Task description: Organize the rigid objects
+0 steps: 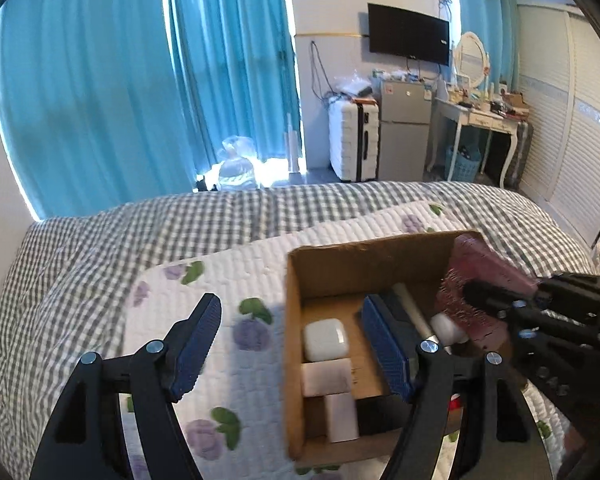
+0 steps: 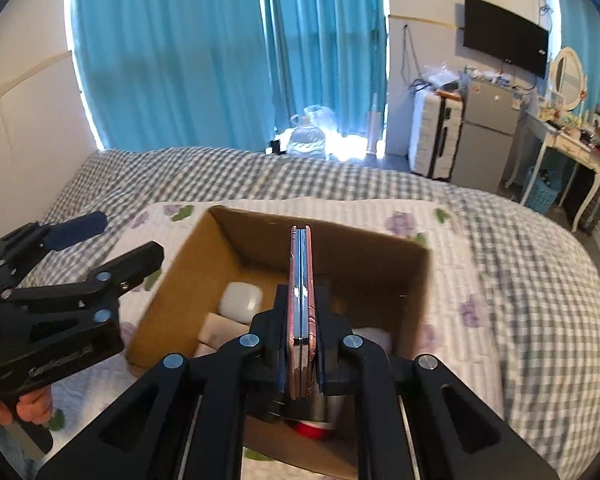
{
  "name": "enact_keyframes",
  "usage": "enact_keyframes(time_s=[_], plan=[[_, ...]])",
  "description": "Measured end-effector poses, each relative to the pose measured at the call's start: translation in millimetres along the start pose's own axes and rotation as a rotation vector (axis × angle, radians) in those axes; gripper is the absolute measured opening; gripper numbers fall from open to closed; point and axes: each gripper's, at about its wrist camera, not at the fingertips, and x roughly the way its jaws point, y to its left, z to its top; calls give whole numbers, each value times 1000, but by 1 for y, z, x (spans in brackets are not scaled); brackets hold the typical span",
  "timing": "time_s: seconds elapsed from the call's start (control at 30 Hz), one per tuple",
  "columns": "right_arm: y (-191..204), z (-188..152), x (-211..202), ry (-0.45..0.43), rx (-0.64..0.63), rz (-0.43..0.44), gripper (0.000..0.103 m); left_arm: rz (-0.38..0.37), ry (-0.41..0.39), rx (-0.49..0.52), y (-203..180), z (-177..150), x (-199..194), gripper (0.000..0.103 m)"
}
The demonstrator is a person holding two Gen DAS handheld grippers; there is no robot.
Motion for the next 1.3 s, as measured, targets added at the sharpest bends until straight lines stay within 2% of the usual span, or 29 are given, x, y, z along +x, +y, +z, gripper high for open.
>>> enact_keyframes(time_s=[0.3, 0.47, 0.53, 0.57, 0.63, 0.87, 1.2, 1.3], plan=[[18, -7, 65, 51, 84, 56, 9, 11, 8, -74, 46, -22, 30, 75], [15, -11, 79, 67, 106, 86, 10, -9, 24, -92, 52, -34, 48, 75], [18, -10, 73, 38, 70, 29, 13, -10, 28, -88, 52, -37, 49, 75], [18, -8, 70, 35, 56, 6, 23, -11, 28, -85, 52, -39, 48, 75], [15, -5, 64, 23, 45, -52, 26, -11, 27, -78, 49, -39, 42, 75], [0, 3, -1, -31, 15, -133, 26, -29, -37, -67, 26, -20, -12, 75], [12, 27, -157, -153, -55, -193, 27, -20, -216, -33, -11, 20, -140, 75], [16, 29, -201, -190, -64, -189, 46, 10, -240, -14, -17, 24, -172, 75]])
